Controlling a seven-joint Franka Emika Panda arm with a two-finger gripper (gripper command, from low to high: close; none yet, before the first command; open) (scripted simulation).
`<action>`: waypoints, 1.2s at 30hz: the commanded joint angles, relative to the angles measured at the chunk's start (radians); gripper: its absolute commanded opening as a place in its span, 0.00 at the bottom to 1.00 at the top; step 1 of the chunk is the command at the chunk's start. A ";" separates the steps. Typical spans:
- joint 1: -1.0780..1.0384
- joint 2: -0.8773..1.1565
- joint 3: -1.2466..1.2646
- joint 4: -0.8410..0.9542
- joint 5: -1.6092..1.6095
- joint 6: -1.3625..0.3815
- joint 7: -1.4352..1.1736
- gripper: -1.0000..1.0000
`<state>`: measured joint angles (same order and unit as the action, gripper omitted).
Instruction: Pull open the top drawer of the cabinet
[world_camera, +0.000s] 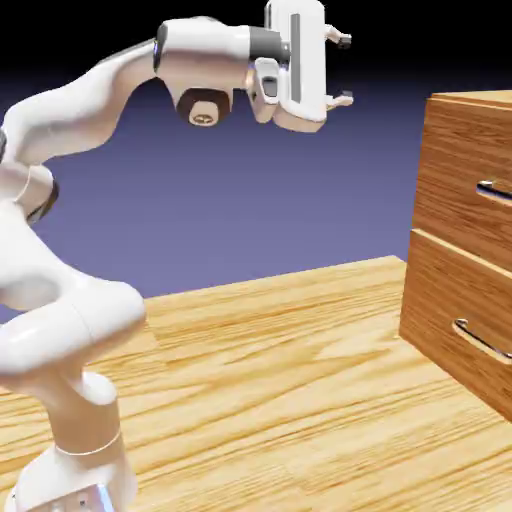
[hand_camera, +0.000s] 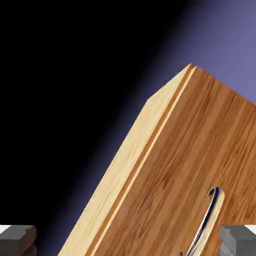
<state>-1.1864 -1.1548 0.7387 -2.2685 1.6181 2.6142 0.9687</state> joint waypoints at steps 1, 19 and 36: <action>-0.032 -0.016 0.020 0.015 0.044 -0.011 0.006 0.50; -0.612 -0.299 0.377 0.277 0.826 -0.216 0.116 0.50; -1.041 -0.434 0.571 0.631 1.239 -0.232 0.201 0.50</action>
<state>-2.2274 -1.5889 1.3101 -1.6376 2.8569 2.3821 1.1699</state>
